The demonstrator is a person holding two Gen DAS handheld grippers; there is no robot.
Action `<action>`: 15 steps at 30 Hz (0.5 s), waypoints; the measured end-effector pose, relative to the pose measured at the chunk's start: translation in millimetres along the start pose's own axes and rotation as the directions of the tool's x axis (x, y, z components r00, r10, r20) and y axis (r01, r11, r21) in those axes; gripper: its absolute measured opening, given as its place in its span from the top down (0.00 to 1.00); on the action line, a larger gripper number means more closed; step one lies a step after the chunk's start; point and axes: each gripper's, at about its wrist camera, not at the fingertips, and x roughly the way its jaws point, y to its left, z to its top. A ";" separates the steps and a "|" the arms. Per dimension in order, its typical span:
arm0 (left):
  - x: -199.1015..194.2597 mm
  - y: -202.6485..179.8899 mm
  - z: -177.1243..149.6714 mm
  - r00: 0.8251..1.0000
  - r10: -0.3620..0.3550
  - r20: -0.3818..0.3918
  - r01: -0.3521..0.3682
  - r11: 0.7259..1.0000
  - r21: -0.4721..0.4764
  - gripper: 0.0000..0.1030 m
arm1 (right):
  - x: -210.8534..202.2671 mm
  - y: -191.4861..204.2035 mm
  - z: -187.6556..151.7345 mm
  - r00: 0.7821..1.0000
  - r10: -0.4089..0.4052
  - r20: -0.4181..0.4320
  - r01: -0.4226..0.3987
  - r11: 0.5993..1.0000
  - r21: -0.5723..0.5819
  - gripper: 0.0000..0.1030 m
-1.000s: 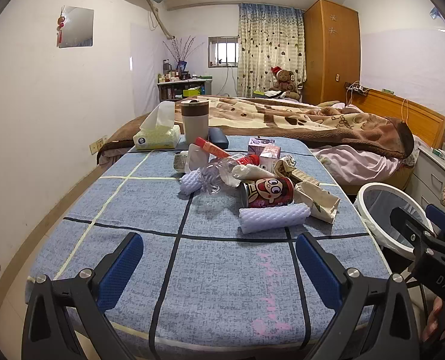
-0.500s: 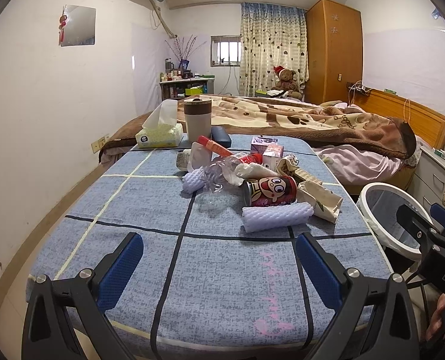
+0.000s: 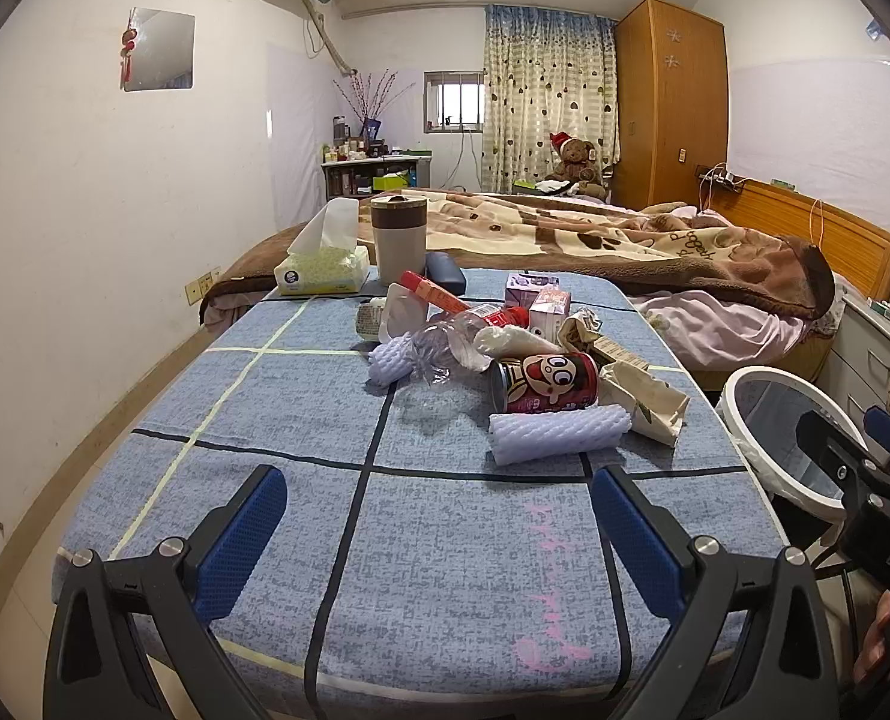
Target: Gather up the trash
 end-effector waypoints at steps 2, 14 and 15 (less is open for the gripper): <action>0.0 0.3 -0.3 1.000 0.002 -0.001 -0.002 1.000 -0.001 0.00 | -0.3 -0.7 0.7 1.000 0.000 0.001 0.000 1.000 0.000 0.08; 4.0 2.3 -1.5 1.000 0.000 -0.007 0.000 1.000 -0.004 0.00 | -0.2 -0.8 0.2 1.000 0.000 0.002 0.000 1.000 -0.001 0.08; 4.3 2.4 -1.5 1.000 0.000 -0.006 0.000 1.000 -0.003 0.00 | -0.3 -0.4 0.1 1.000 -0.001 0.001 0.001 1.000 -0.001 0.08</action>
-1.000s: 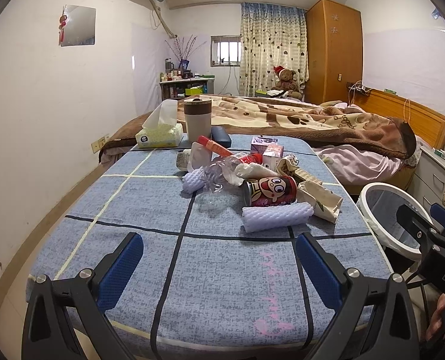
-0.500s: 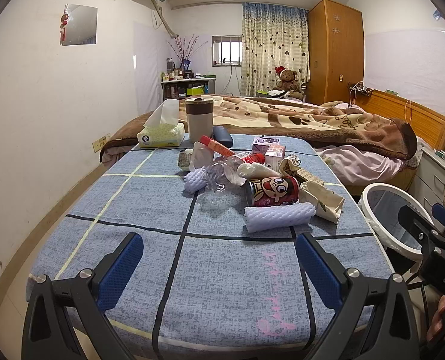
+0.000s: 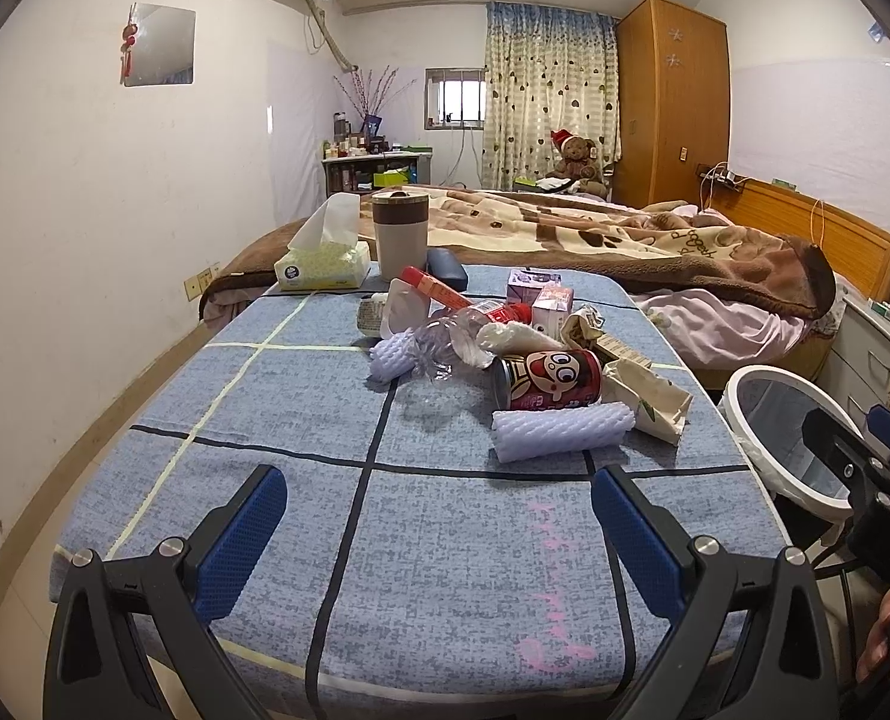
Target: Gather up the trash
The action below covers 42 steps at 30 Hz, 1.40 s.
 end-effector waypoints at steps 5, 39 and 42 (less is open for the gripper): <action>0.0 0.3 0.1 1.000 0.000 -0.002 0.000 1.000 -0.001 0.00 | 0.2 -0.2 0.2 1.000 0.000 0.001 0.000 1.000 0.000 0.08; 59.5 -18.9 13.4 0.989 -0.140 -0.050 0.146 0.979 0.146 0.07 | 63.5 -14.7 21.8 0.997 0.059 -0.042 -0.062 0.996 -0.065 0.08; 77.1 -27.3 16.2 0.981 -0.172 -0.092 0.187 0.962 0.196 0.12 | 80.2 -18.6 24.0 0.994 0.081 -0.069 -0.086 0.994 -0.066 0.12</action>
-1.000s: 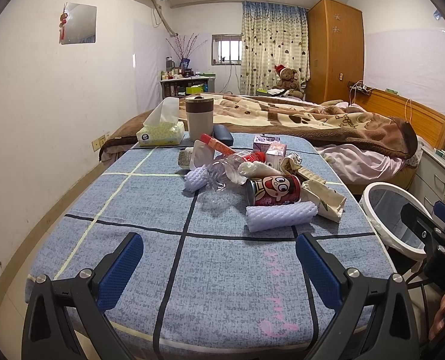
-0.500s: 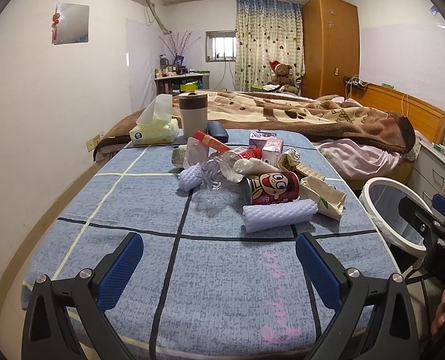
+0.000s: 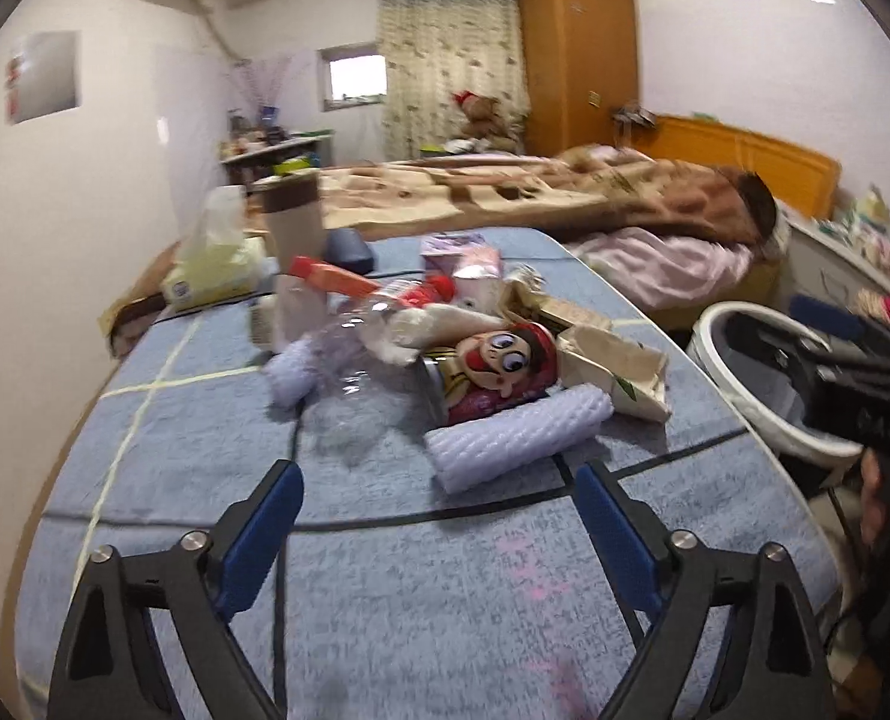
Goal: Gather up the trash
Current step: 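Grasp the white foam mesh sleeve with the left gripper while the right gripper grasps the cream cloth bag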
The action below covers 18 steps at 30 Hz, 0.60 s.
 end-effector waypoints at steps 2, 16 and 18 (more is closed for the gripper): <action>13.3 -3.3 3.0 0.999 -0.021 -0.031 0.022 0.999 0.033 0.17 | 13.0 -6.6 2.4 0.999 0.028 -0.026 -0.027 1.000 0.001 0.16; 72.9 -11.8 22.2 0.987 -0.103 -0.126 0.117 0.987 0.111 0.22 | 72.7 -13.0 0.0 0.960 0.160 -0.228 -0.173 0.984 -0.036 0.36; 77.8 -12.7 23.2 0.985 -0.105 -0.140 0.124 0.983 0.133 0.22 | 80.3 -15.2 1.2 0.951 0.183 -0.250 -0.194 0.981 -0.023 0.36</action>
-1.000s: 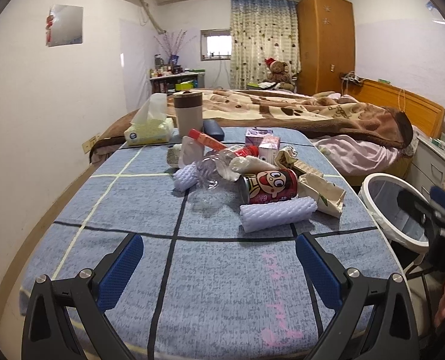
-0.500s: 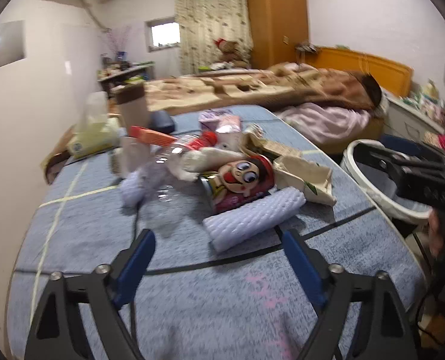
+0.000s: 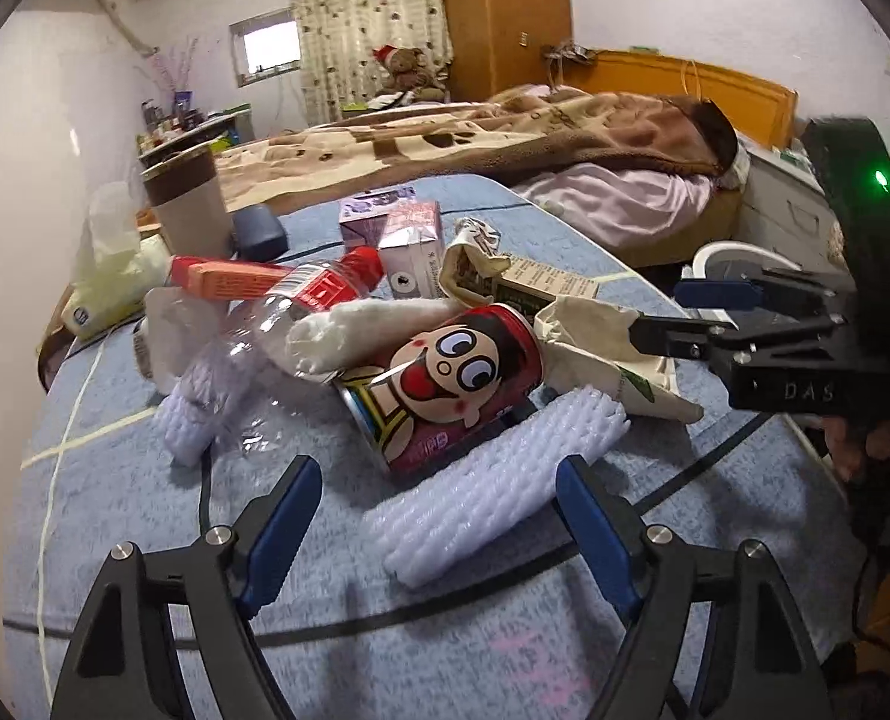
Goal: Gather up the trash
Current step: 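Grasp the white foam mesh sleeve with the left gripper while the right gripper grasps the cream cloth bag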
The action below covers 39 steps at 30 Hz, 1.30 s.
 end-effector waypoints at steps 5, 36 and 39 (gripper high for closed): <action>15.5 0.7 1.6 0.997 -0.046 -0.059 0.047 0.999 0.008 0.22 | 7.6 -1.4 1.6 0.998 0.047 -0.040 -0.047 0.999 0.007 0.51; 4.1 6.7 -19.1 0.984 -0.172 -0.052 0.160 0.970 -0.180 0.68 | -16.6 -6.1 -17.0 0.992 0.128 0.006 -0.128 0.987 0.102 0.95; -5.0 7.6 -19.5 0.984 -0.177 -0.023 0.169 0.966 -0.195 0.70 | -24.7 -10.2 -18.2 0.993 0.118 0.027 -0.121 0.986 0.119 0.95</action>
